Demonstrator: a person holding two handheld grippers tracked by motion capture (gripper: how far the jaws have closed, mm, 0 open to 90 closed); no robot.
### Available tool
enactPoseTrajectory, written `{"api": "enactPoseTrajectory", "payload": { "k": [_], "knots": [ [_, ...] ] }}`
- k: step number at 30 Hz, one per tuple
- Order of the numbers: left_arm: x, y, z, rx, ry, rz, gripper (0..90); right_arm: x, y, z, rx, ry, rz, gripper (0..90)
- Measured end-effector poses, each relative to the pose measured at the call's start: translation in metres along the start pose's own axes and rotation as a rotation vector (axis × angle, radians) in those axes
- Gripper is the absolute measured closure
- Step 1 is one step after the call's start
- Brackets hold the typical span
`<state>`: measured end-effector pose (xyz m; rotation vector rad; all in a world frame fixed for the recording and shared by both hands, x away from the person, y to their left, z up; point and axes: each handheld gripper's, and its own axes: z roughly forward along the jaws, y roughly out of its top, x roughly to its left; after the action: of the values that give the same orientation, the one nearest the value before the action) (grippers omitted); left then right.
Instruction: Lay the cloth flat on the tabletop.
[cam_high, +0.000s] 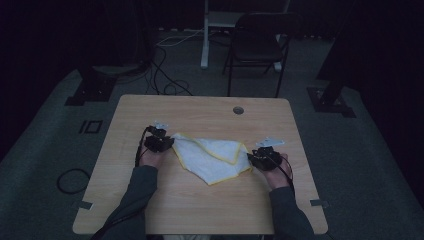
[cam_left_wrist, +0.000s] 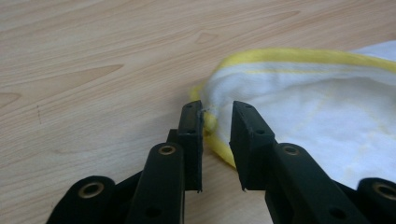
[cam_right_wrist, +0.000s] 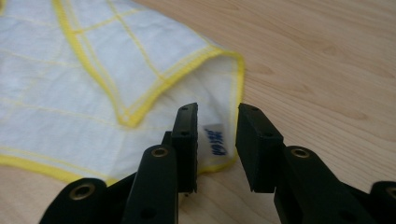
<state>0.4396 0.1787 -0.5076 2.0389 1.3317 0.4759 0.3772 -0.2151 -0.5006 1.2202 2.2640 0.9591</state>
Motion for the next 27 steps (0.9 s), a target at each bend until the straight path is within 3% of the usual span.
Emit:
{"api": "enactPoseTrajectory", "payload": {
  "k": [5, 7, 13, 27],
  "knots": [
    [-0.01, -0.003, -0.007, -0.015, -0.017, 0.025, 73.6, 0.009, 0.001, -0.001, -0.015, 0.012, -0.034, 69.2],
    [-0.016, -0.007, -0.01, -0.019, -0.03, 0.039, 73.5, 0.018, 0.002, 0.003, -0.02, 0.031, -0.066, 68.1],
    [-0.034, -0.016, -0.014, -0.025, -0.074, 0.081, 73.5, 0.036, 0.008, 0.016, -0.016, 0.064, -0.102, 64.7],
    [-0.111, -0.036, -0.008, 0.0, -0.257, 0.224, 73.5, 0.047, 0.01, 0.045, 0.056, 0.069, -0.141, 57.4]
  ]
}}
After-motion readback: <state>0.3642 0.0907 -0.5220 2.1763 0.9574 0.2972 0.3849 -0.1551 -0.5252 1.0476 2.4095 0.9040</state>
